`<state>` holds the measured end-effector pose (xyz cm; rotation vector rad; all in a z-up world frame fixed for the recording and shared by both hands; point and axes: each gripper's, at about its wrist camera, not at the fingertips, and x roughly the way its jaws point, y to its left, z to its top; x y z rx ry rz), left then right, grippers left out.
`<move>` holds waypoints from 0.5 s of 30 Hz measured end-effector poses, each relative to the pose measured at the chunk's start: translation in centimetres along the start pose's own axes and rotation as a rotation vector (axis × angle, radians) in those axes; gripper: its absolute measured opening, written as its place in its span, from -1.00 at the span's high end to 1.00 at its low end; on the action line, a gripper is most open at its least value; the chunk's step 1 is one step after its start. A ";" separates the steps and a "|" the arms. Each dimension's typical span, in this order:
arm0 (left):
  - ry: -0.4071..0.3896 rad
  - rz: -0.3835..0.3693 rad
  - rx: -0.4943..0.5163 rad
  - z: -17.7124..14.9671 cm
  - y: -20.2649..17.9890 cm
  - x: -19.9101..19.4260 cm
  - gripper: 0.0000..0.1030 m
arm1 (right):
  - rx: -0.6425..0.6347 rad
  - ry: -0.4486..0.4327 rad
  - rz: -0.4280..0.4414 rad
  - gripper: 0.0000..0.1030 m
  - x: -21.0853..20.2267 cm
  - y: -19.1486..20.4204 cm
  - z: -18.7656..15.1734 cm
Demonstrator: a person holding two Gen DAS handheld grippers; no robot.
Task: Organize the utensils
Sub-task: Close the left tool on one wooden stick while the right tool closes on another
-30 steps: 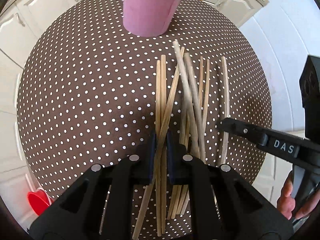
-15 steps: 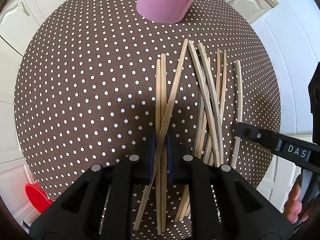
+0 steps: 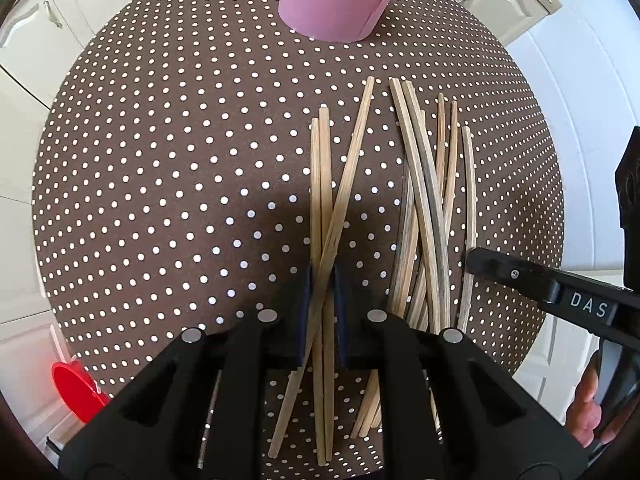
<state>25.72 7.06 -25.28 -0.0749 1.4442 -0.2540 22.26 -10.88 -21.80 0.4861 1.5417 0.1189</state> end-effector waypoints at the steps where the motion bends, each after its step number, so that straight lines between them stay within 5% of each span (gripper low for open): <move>1: -0.003 -0.001 -0.003 0.0 0.1 -0.1 0.75 | -0.003 -0.001 0.001 0.87 -0.1 0.0 0.1; 8: 0.022 -0.001 -0.002 -0.9 -0.2 -0.5 0.59 | -0.021 -0.002 0.006 0.87 -0.2 0.7 0.0; 10: 0.016 -0.019 -0.010 -1.1 -0.3 -0.3 0.08 | -0.018 0.001 0.005 0.86 0.0 1.0 -0.1; 11: -0.007 -0.015 -0.017 -1.3 -0.4 -0.6 0.03 | -0.015 0.002 0.004 0.86 0.1 1.0 -0.2; 12: -0.026 -0.015 -0.017 -1.4 -0.5 -0.9 0.04 | -0.013 0.003 0.004 0.86 0.2 1.0 -0.2; 15: -0.032 -0.011 -0.013 -1.6 -0.7 -1.1 0.52 | -0.008 0.006 0.004 0.86 0.1 0.5 -0.2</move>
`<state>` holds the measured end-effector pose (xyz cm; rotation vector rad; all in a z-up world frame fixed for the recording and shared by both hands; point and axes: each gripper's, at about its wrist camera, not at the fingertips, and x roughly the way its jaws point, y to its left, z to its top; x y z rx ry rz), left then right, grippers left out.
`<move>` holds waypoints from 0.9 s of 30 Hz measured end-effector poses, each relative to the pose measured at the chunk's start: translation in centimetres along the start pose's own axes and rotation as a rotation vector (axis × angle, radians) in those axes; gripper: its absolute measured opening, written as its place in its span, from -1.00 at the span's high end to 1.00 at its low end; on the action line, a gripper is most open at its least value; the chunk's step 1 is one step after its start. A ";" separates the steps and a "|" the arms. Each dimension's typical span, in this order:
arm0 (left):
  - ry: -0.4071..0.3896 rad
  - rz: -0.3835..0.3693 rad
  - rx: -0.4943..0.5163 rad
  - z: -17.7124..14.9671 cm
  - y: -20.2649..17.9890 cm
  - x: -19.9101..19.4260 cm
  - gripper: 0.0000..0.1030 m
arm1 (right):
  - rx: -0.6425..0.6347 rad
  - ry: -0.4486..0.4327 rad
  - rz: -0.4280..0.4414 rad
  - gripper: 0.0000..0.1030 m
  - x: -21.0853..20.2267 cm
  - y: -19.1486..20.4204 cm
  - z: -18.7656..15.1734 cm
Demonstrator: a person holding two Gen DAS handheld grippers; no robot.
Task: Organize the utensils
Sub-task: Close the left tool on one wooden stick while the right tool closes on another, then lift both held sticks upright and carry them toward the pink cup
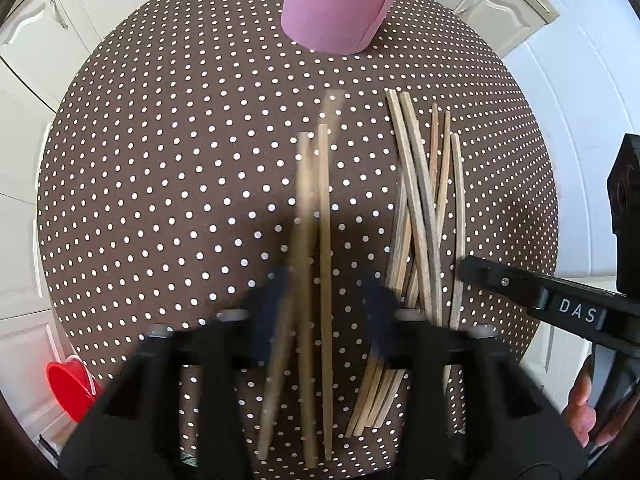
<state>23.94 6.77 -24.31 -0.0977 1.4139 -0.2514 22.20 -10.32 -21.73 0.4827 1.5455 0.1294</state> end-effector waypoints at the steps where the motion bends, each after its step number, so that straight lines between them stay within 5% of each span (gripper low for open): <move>1: 0.003 0.004 -0.009 -0.1 0.1 0.1 0.53 | 0.001 0.001 0.001 0.86 0.0 -0.3 -0.1; 10: -0.015 0.013 -0.016 -0.5 0.9 -0.5 0.87 | -0.006 0.005 -0.003 0.86 0.1 -0.6 -0.4; 19: -0.061 0.016 -0.009 -0.6 0.2 -3.8 0.87 | -0.016 -0.024 -0.001 0.89 -0.4 0.4 -0.2; 27: -0.134 0.012 -0.011 1.3 -0.1 -7.9 0.87 | -0.040 -0.146 0.037 0.93 -3.7 1.4 0.4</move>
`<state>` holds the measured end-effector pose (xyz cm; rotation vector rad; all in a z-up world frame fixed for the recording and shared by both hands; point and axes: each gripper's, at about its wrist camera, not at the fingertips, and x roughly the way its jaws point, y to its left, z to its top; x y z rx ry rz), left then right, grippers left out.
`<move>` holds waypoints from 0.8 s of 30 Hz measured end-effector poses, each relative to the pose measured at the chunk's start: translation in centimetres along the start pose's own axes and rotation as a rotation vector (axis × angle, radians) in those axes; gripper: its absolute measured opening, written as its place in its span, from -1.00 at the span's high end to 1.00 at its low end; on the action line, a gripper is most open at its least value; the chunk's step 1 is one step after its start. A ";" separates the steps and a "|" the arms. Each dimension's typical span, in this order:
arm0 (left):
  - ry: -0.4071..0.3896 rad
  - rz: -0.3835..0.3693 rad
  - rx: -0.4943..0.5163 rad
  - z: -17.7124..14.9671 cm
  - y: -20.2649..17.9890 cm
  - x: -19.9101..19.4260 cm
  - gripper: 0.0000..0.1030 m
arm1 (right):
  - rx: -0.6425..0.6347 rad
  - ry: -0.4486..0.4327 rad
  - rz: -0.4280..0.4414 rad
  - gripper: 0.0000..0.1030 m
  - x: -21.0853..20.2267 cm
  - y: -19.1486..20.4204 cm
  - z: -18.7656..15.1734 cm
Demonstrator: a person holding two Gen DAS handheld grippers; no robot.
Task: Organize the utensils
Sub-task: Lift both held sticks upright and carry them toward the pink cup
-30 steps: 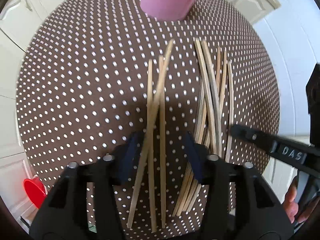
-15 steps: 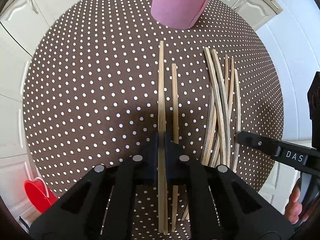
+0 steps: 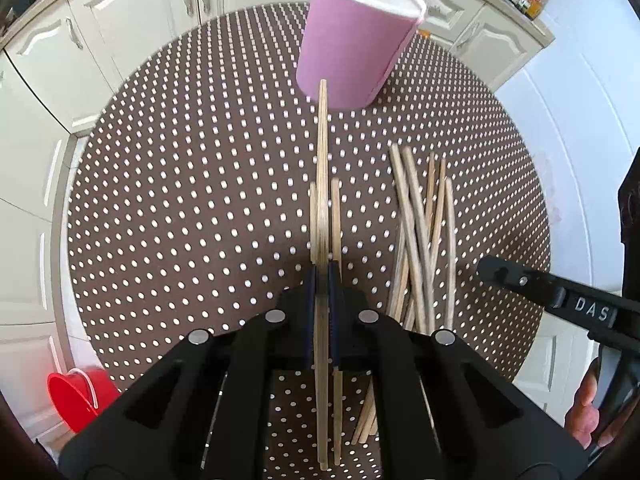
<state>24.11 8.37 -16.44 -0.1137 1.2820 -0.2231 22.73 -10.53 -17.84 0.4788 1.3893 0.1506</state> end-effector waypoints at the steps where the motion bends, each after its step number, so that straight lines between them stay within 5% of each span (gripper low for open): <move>1: -0.009 -0.002 -0.003 0.1 0.0 -0.6 0.87 | -0.005 -0.018 0.004 0.93 -0.5 0.1 0.2; 7: -0.094 -0.008 -0.002 2.0 -1.0 -4.2 0.87 | -0.034 -0.115 0.031 0.98 -3.2 0.6 1.4; 10: -0.111 -0.009 -0.017 2.4 -0.5 -4.4 0.87 | -0.068 -0.033 0.015 0.91 -1.7 0.2 1.7; 13: -0.102 -0.008 -0.032 2.0 0.0 -4.0 0.87 | -0.053 0.014 -0.054 0.48 0.0 -1.0 1.3; 14: -0.097 -0.004 -0.034 1.4 0.0 -3.6 0.87 | -0.052 0.024 -0.073 0.14 0.5 -1.2 1.2; 15: -0.090 0.000 -0.037 1.0 0.3 -3.2 0.87 | -0.059 0.033 -0.101 0.13 1.0 -1.3 1.0; 19: -0.059 0.000 -0.059 0.1 0.5 -1.4 0.87 | -0.107 0.074 -0.162 0.59 3.3 -1.0 1.0; 23: -0.039 0.001 -0.081 -0.2 0.9 -0.7 0.87 | -0.205 0.050 -0.212 0.67 4.5 1.0 0.4; 24: -0.037 0.001 -0.084 -0.2 1.0 -0.6 0.87 | -0.226 0.049 -0.235 0.90 4.7 1.8 0.3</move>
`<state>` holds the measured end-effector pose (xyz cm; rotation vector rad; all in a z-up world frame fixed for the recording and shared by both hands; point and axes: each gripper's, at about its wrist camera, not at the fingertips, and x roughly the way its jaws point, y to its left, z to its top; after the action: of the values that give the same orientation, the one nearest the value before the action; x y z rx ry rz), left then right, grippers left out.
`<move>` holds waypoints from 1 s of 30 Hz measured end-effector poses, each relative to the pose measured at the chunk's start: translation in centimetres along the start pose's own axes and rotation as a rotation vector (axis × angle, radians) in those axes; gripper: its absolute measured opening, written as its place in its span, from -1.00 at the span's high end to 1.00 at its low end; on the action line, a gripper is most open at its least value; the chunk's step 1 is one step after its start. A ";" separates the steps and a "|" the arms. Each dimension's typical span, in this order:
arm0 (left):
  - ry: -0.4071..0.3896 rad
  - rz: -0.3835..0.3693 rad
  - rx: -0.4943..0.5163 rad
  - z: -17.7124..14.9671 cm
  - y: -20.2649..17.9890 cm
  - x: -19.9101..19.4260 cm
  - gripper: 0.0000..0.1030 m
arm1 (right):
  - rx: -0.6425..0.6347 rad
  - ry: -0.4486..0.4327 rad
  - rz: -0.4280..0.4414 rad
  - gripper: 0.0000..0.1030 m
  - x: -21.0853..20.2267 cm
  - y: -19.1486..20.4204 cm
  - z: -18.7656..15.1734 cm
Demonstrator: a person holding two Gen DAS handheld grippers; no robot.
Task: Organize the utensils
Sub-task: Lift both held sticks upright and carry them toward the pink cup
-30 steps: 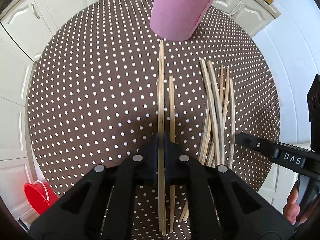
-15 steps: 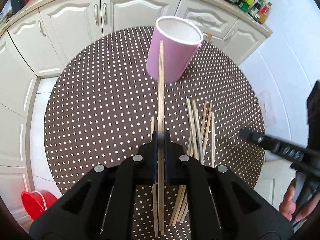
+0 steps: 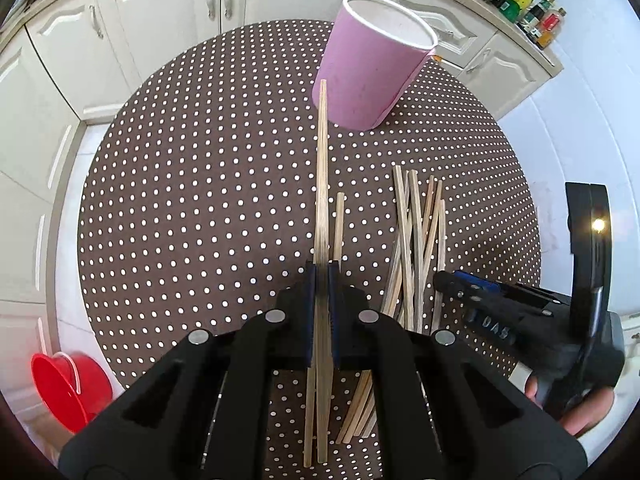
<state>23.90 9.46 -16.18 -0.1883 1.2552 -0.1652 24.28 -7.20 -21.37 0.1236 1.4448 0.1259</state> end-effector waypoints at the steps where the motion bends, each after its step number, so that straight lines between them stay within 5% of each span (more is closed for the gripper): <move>1: 0.001 0.002 -0.002 0.0 0.0 0.1 0.87 | 0.007 0.001 0.000 0.89 0.0 0.0 0.0; 9: -0.031 0.003 0.006 0.5 -0.3 -0.8 0.87 | 0.179 -0.018 0.155 0.91 -2.0 -3.9 0.3; 22: -0.186 -0.022 0.056 2.3 -2.7 -5.5 0.87 | 0.168 -0.390 0.240 0.91 -14.9 -4.5 3.3; 30: -0.314 -0.056 0.085 5.1 -4.5 -8.9 0.87 | 0.155 -0.567 0.264 0.91 -17.8 -2.2 3.9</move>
<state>25.99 7.40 -5.42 -0.1690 0.9297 -0.2279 26.04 -12.27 -3.81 0.4419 0.8660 0.1778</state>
